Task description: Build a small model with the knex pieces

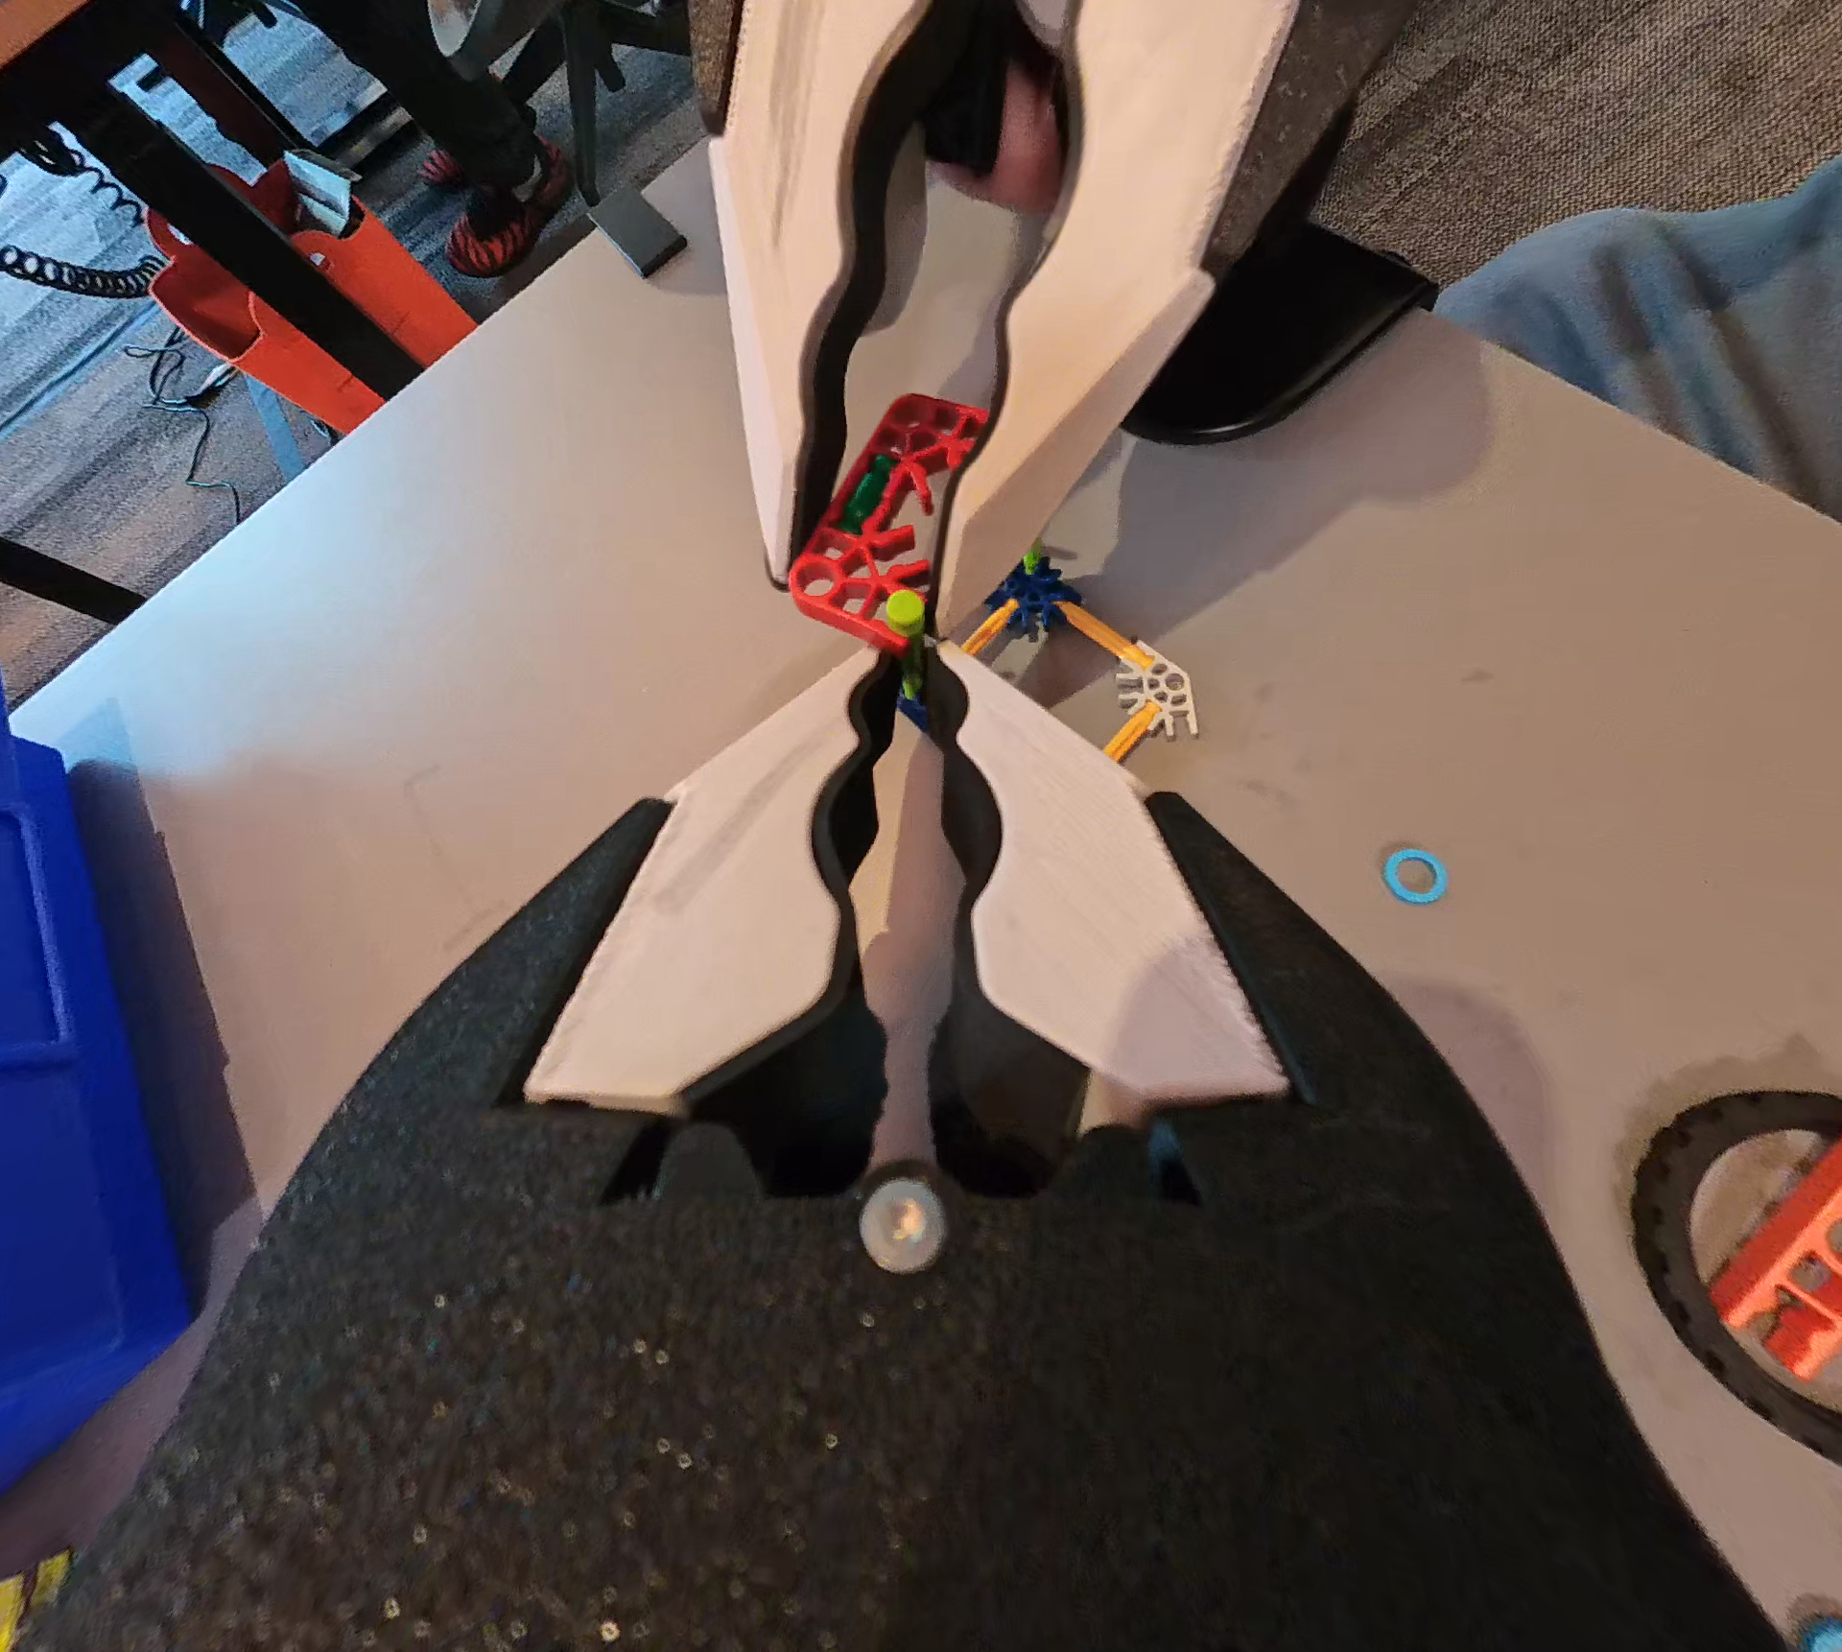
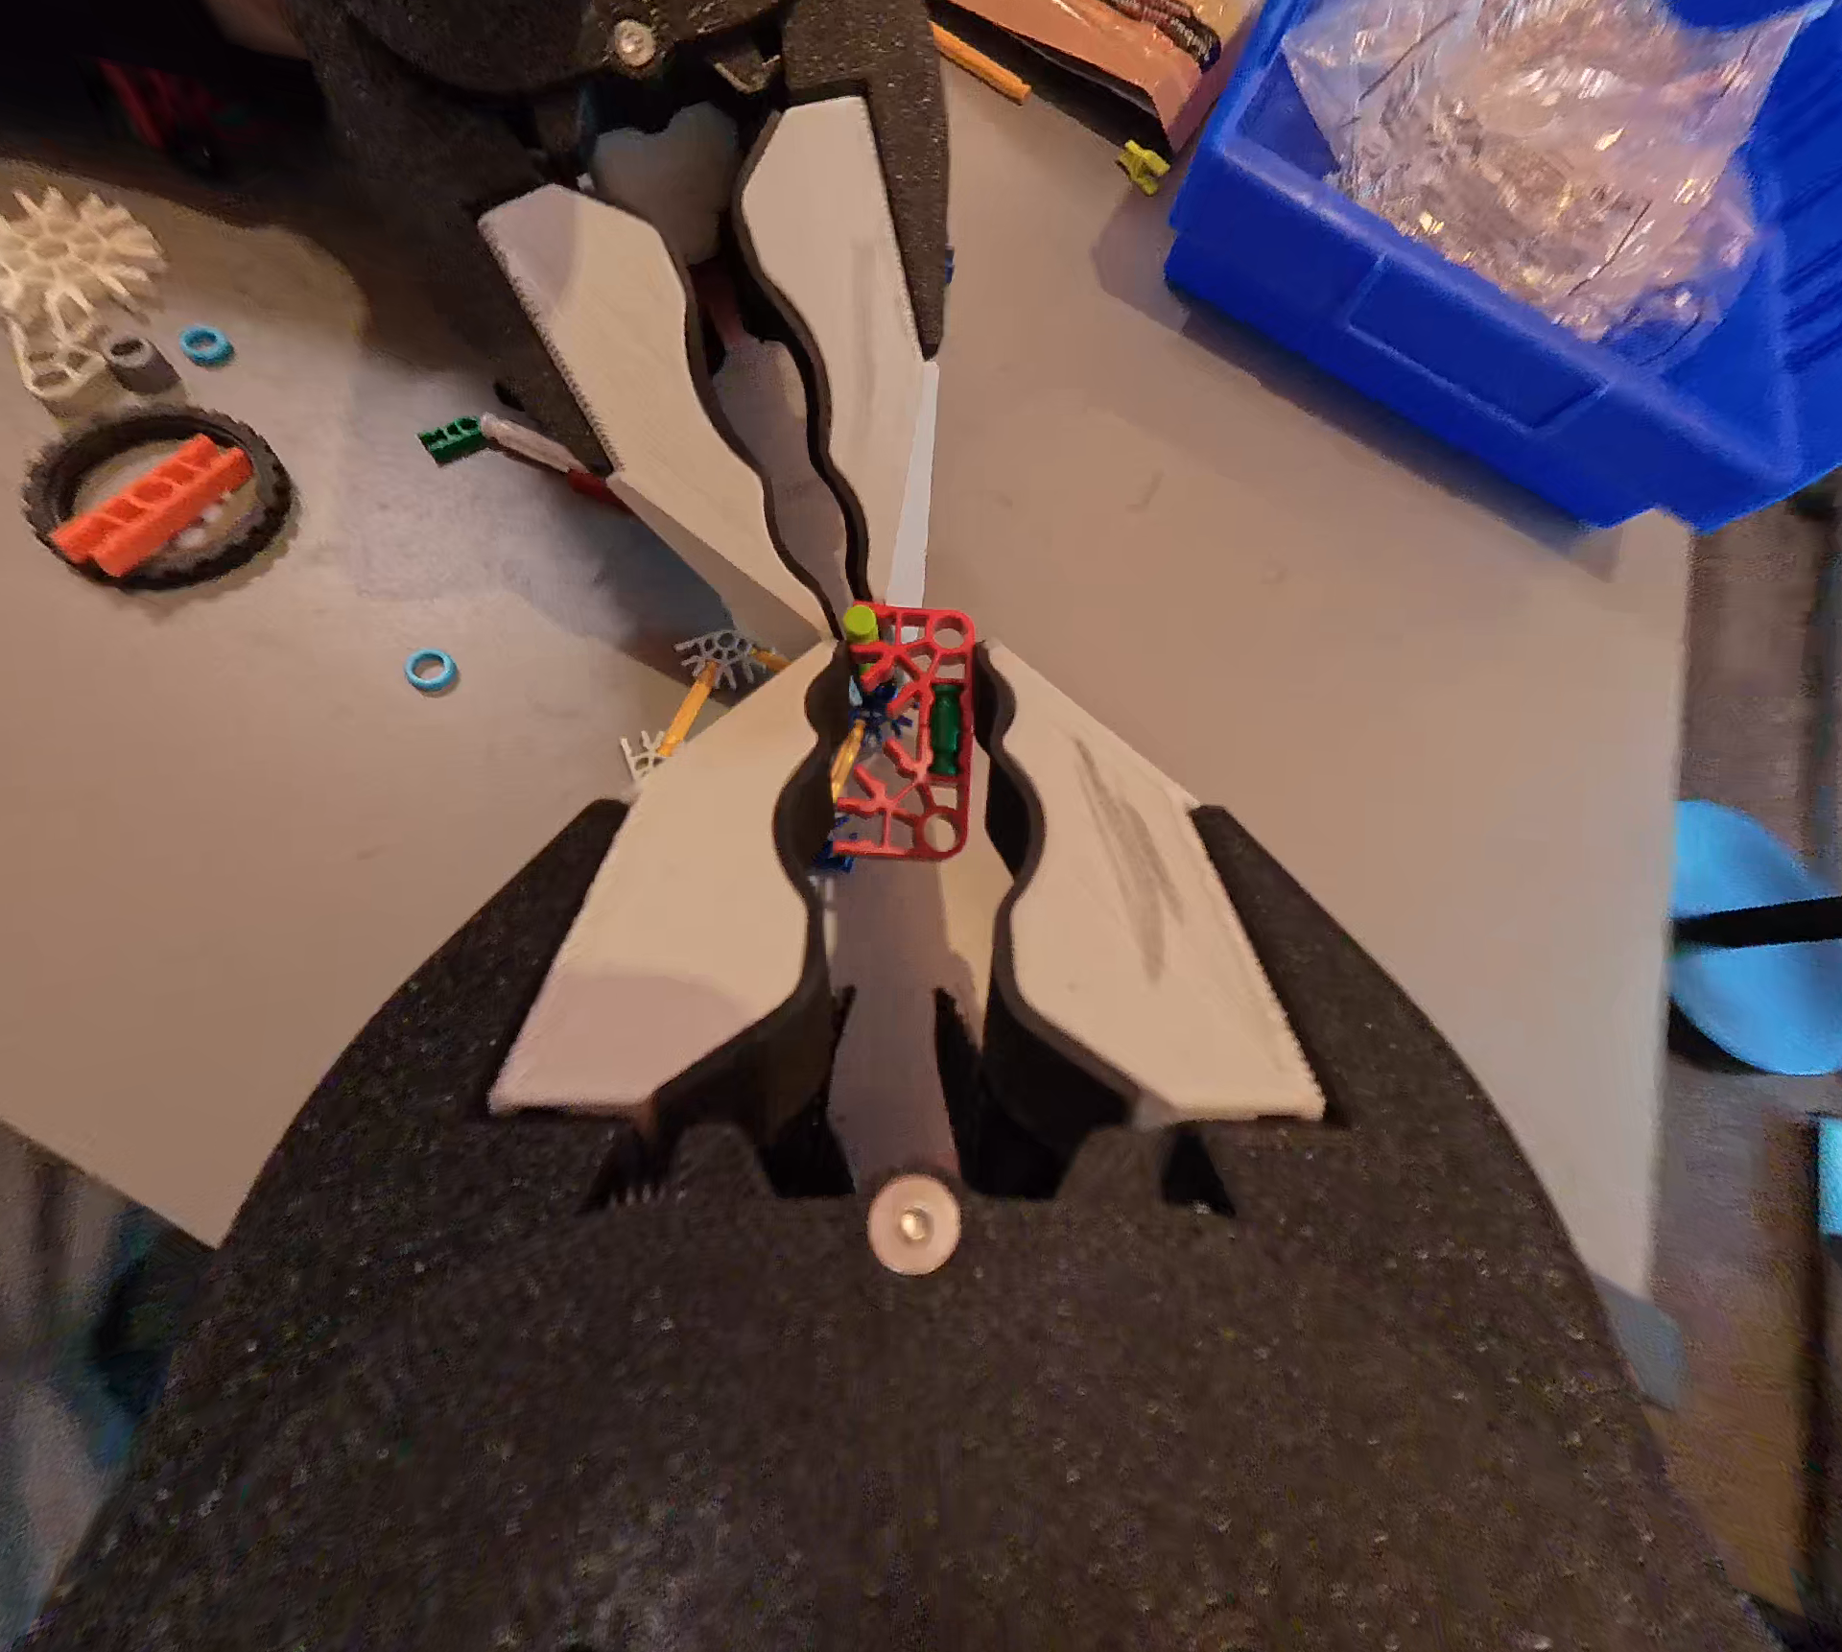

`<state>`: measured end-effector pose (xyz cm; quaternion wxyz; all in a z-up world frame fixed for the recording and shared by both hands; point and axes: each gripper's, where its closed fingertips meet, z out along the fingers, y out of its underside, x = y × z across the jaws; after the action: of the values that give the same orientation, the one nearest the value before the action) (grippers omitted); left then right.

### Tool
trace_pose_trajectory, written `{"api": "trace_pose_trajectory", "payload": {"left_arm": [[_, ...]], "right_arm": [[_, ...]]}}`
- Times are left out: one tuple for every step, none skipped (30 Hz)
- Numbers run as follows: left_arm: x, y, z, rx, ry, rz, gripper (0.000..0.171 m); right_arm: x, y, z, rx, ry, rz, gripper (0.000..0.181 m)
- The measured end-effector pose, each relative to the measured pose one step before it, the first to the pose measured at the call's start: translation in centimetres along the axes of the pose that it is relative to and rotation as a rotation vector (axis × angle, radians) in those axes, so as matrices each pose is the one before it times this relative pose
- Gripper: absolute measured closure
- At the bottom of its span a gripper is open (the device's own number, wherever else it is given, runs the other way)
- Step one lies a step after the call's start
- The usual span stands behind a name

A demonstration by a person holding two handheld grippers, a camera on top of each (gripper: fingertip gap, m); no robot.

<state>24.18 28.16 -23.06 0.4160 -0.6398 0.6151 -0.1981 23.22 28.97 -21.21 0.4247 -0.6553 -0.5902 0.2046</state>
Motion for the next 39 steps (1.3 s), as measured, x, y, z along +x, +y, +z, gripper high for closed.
{"api": "trace_pose_trajectory", "payload": {"left_arm": [[0.008, 0.041, 0.076, -0.00433, -0.0002, -0.0047, 0.170], [-0.100, 0.004, 0.055, -0.00231, -0.0048, -0.0061, 0.170], [-0.009, 0.046, 0.052, -0.00344, 0.0007, -0.0044, 0.170], [-0.021, 0.068, 0.061, -0.00246, -0.0004, -0.0043, 0.170], [-0.119, -0.034, -0.004, 0.00142, -0.0069, -0.0036, 0.170], [-0.121, -0.078, -0.079, 0.00356, -0.0074, 0.0035, 0.170], [-0.013, -0.090, -0.055, 0.00444, -0.0025, 0.0030, 0.170], [-0.007, -0.040, -0.006, 0.00295, -0.0030, 0.0029, 0.171], [0.004, 0.031, 0.028, -0.00308, -0.0020, 0.0066, 0.171], [0.049, 0.107, 0.064, -0.00717, -0.0011, 0.0114, 0.170], [0.007, 0.007, 0.035, -0.00087, -0.0050, 0.0091, 0.170], [0.001, -0.049, -0.006, 0.00214, -0.0011, 0.0009, 0.170], [-0.042, -0.077, -0.049, 0.00352, -0.0035, 0.0056, 0.170], [-0.031, -0.070, -0.045, 0.00251, -0.0008, -0.0009, 0.170], [-0.035, -0.079, -0.044, 0.00437, 0.0005, -0.0056, 0.171], [0.005, -0.025, -0.017, 0.00117, 0.0012, -0.0027, 0.170], [-0.002, 0.019, 0.020, -0.00148, 0.0004, -0.0020, 0.170], [0.013, 0.080, 0.046, -0.00395, 0.0005, -0.0013, 0.170], [0.025, 0.049, 0.020, -0.00135, 0.0042, -0.0053, 0.170], [0.019, 0.036, 0.009, 0.00082, 0.0036, -0.0052, 0.170], [-0.107, -0.048, -0.023, 0.00439, -0.0034, -0.0074, 0.170], [-0.106, -0.039, -0.024, 0.00035, -0.0027, -0.0056, 0.170], [-0.065, -0.009, 0.012, 0.00089, -0.0020, -0.0034, 0.171], [-0.055, -0.010, -0.028, 0.00163, -0.0001, -0.0077, 0.171], [-0.037, 0.003, -0.024, 0.00218, 0.0009, -0.0066, 0.171], [-0.022, -0.018, -0.024, 0.00162, 0.0018, -0.0069, 0.171], [-0.026, 0.013, -0.007, 0.00105, 0.0002, -0.0037, 0.170], [-0.015, 0.052, 0.028, -0.00073, 0.0018, -0.0073, 0.170], [0.006, 0.039, 0.023, -0.00095, -0.0004, 0.0000, 0.170], [-0.061, -0.050, -0.016, 0.00226, -0.0018, -0.0057, 0.171], [-0.011, 0.056, 0.006, -0.00224, 0.0028, -0.0067, 0.171], [0.090, 0.150, 0.073, -0.00504, 0.0060, -0.0041, 0.170], [-0.023, -0.081, -0.052, 0.00677, 0.0015, -0.0104, 0.171], [-0.014, -0.079, -0.077, 0.00297, 0.0018, -0.0052, 0.171], [0.052, -0.022, 0.033, 0.00128, 0.0024, -0.0030, 0.171], [0.031, 0.047, 0.105, -0.00346, -0.0014, -0.0012, 0.171], [0.039, 0.090, 0.094, -0.00873, -0.0014, 0.0048, 0.171], [0.068, 0.082, 0.055, -0.00492, 0.0031, 0.0023, 0.171], [0.025, -0.041, -0.027, 0.00389, 0.0032, -0.0040, 0.171]], "right_arm": [[0.020, 0.103, 0.019, 0.0032, -0.0203, 0.0502, 0.159], [0.050, 0.102, 0.036, 0.0012, -0.0104, 0.0437, 0.159], [0.033, 0.094, 0.037, -0.0035, 0.0025, 0.0231, 0.158], [0.037, 0.062, 0.026, -0.0052, 0.0078, 0.0179, 0.159], [0.072, -0.033, 0.007, 0.0019, 0.0049, 0.0284, 0.159], [0.011, -0.071, -0.017, 0.0076, -0.0079, 0.0408, 0.159], [-0.035, -0.037, -0.033, 0.0082, -0.0179, 0.0430, 0.159], [-0.017, 0.016, -0.010, 0.0072, -0.0172, 0.0343, 0.159], [-0.016, 0.076, 0.020, 0.0033, -0.0161, 0.0285, 0.159], [-0.032, 0.126, 0.054, -0.0007, -0.0202, 0.0330, 0.159], [-0.019, 0.073, 0.014, 0.0010, -0.0223, 0.0331, 0.159], [-0.033, 0.006, -0.018, 0.0029, -0.0224, 0.0323, 0.159], [-0.033, -0.047, -0.034, 0.0043, -0.0177, 0.0228, 0.159], [-0.031, -0.086, -0.034, 0.0069, -0.0058, -0.0043, 0.159], [-0.014, -0.103, -0.046, 0.0088, 0.0072, -0.0292, 0.159], [0.007, -0.083, -0.034, 0.0055, 0.0142, -0.0319, 0.159], [0.043, -0.015, -0.013, 0.0002, 0.0248, -0.0430, 0.159], [0.075, -0.042, 0.000, 0.0010, 0.0423, -0.0712, 0.159], [0.037, -0.046, -0.005, -0.0010, 0.0443, -0.0684, 0.159], [0.043, -0.046, -0.001, -0.0008, 0.0322, -0.0410, 0.160], [0.109, -0.112, -0.036, 0.0064, 0.0308, -0.0404, 0.160], [0.135, -0.105, -0.029, 0.0054, 0.0342, -0.0478, 0.160], [0.095, -0.116, -0.021, 0.0014, 0.0350, -0.0464, 0.160], [0.074, -0.099, -0.017, -0.0015, 0.0355, -0.0498, 0.160], [0.075, -0.126, -0.021, -0.0019, 0.0383, -0.0587, 0.160], [0.055, -0.121, -0.036, -0.0019, 0.0369, -0.0571, 0.160], [0.056, -0.080, -0.013, -0.0031, 0.0322, -0.0504, 0.160], [0.035, -0.021, 0.011, -0.0053, 0.0253, -0.0439, 0.160], [0.021, -0.025, -0.007, -0.0025, 0.0179, -0.0287, 0.160], [0.063, -0.029, -0.007, -0.0002, 0.0162, -0.0181, 0.160], [-0.027, 0.038, 0.033, -0.0073, 0.0090, -0.0130, 0.160], [-0.073, 0.051, 0.044, -0.0082, -0.0033, 0.0054, 0.160], [0.013, -0.025, 0.000, 0.0054, -0.0109, 0.0355, 0.160], [-0.015, 0.015, 0.015, 0.0098, -0.0304, 0.0748, 0.160], [-0.081, 0.108, 0.016, 0.0020, -0.0449, 0.0885, 0.160], [-0.051, 0.162, 0.026, -0.0056, -0.0351, 0.0604, 0.160], [-0.068, 0.164, 0.049, -0.0105, -0.0257, 0.0414, 0.160], [-0.083, 0.123, 0.032, -0.0078, -0.0258, 0.0439, 0.160], [-0.058, 0.035, 0.017, -0.0013, -0.0297, 0.0521, 0.161]]}}
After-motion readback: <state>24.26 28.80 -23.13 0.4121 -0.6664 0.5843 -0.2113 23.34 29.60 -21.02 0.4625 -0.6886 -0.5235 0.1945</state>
